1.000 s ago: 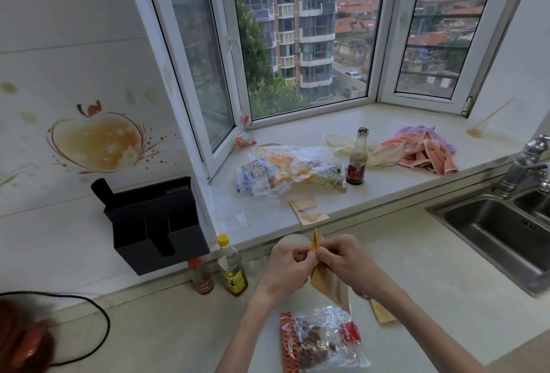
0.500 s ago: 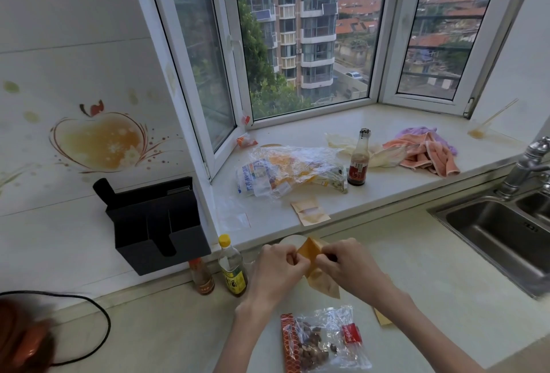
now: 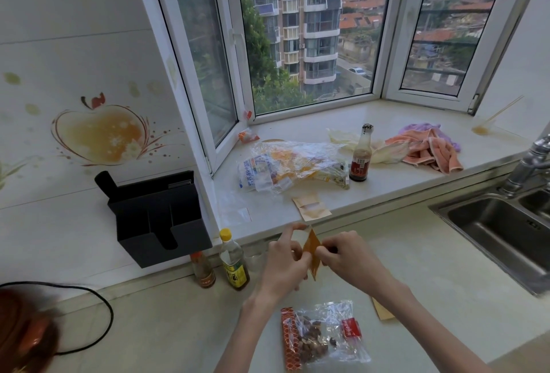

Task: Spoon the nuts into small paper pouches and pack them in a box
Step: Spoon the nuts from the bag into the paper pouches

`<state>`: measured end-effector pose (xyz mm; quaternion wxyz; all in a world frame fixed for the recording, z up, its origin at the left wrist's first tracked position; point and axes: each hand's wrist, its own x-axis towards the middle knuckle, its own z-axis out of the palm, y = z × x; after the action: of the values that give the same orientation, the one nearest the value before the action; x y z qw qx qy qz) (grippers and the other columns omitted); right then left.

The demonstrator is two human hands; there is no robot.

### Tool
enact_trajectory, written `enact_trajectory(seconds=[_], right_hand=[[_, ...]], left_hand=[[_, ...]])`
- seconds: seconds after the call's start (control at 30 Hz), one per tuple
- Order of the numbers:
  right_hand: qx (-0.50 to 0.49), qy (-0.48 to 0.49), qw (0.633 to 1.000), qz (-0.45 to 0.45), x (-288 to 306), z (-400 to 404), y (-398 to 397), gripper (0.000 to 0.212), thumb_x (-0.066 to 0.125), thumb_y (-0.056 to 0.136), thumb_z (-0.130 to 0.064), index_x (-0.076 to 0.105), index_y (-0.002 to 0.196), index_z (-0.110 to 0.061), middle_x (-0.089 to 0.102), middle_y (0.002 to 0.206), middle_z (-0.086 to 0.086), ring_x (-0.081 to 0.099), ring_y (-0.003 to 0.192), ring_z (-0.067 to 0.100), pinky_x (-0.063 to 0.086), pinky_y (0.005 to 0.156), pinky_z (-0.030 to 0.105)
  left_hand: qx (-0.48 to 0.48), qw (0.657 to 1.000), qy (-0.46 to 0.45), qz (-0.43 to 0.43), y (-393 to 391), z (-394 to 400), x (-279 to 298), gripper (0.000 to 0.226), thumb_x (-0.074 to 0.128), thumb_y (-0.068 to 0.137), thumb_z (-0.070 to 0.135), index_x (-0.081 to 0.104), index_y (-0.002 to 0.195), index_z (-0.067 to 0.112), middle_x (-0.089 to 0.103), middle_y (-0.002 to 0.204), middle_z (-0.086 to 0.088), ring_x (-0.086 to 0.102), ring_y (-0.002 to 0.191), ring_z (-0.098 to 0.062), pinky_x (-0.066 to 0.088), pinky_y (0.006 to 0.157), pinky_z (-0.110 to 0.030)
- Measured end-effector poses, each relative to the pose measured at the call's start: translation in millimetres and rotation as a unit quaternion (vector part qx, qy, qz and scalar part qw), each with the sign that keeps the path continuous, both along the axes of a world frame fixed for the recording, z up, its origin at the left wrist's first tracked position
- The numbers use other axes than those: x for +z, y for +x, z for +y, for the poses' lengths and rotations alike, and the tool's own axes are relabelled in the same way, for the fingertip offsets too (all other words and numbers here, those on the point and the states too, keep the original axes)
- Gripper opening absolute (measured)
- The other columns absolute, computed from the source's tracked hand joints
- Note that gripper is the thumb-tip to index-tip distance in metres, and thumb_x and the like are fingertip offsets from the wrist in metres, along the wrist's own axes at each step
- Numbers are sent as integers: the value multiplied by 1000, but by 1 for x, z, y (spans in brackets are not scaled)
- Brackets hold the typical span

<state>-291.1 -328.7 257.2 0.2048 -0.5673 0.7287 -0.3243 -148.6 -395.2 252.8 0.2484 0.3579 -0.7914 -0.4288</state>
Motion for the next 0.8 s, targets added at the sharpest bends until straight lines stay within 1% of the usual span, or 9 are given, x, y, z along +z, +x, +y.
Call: enact_trajectory(seconds=[0.17, 0.3, 0.37, 0.43, 0.53, 0.6, 0.67, 0.73, 0.8], right_hand=[[-56, 20, 998, 22, 2, -5, 2, 38, 58, 82, -30, 60, 53, -7, 49, 46, 2, 35, 40, 9, 31, 44, 24], [-61, 39, 997, 40, 3, -7, 3, 34, 56, 81, -24, 55, 49, -11, 44, 44, -1, 34, 40, 13, 29, 42, 24], [-53, 51, 996, 47, 4, -5, -1, 34, 57, 82, -24, 57, 50, -12, 44, 44, -1, 34, 40, 13, 28, 41, 24], [-56, 48, 996, 48, 4, -4, -6, 36, 60, 83, -27, 57, 49, -14, 44, 45, -1, 32, 41, 13, 26, 41, 24], [-55, 31, 997, 43, 4, -3, -6, 36, 60, 79, -24, 56, 48, -6, 43, 43, 1, 31, 40, 14, 27, 42, 27], [-37, 25, 999, 31, 3, -2, -1, 34, 59, 78, -20, 58, 48, -3, 43, 42, 1, 32, 39, 14, 28, 42, 27], [-25, 23, 999, 28, 1, -1, 3, 33, 59, 77, -18, 58, 48, -1, 44, 42, 2, 33, 39, 14, 29, 42, 28], [-31, 18, 999, 18, 1, -2, 3, 33, 59, 75, -15, 56, 45, -2, 42, 40, 3, 32, 39, 15, 28, 42, 29], [-38, 8, 999, 3, 2, -1, 1, 38, 60, 74, -11, 50, 38, -11, 38, 37, -1, 30, 38, 14, 27, 41, 27]], left_hand=[[-23, 998, -61, -3, -9, 4, -2, 48, 57, 90, 10, 45, 133, 27, 67, 66, -4, 63, 56, -16, 56, 60, -37], [2, 993, -114, 10, -9, 5, -4, 50, 59, 86, 8, 47, 130, 29, 56, 52, 3, 53, 47, -6, 39, 46, -12], [42, 992, -118, 19, -4, -2, -4, 52, 60, 82, 5, 50, 127, 29, 51, 47, 5, 52, 43, -3, 41, 43, -11], [67, 991, -116, 22, 1, -10, -6, 52, 63, 79, 7, 52, 123, 33, 56, 50, 2, 55, 45, -7, 50, 46, -20], [35, 988, -149, 22, 3, -6, -11, 46, 64, 80, 12, 56, 118, 35, 60, 72, 6, 60, 65, -9, 54, 61, -26], [-13, 987, -158, 14, 2, 1, -15, 48, 61, 82, 15, 56, 127, 31, 55, 105, 8, 56, 97, -5, 50, 82, -21], [-49, 988, -145, 1, 3, 5, -20, 53, 55, 83, 18, 50, 134, 30, 45, 130, 14, 41, 124, -1, 39, 100, -17], [-70, 992, -100, 21, 5, 7, -20, 51, 53, 84, 14, 48, 133, 28, 44, 138, 16, 37, 128, 8, 33, 103, -11], [-87, 994, -58, 36, 7, 10, -21, 47, 56, 87, 11, 47, 131, 25, 51, 132, 11, 45, 123, 6, 38, 99, -12]])
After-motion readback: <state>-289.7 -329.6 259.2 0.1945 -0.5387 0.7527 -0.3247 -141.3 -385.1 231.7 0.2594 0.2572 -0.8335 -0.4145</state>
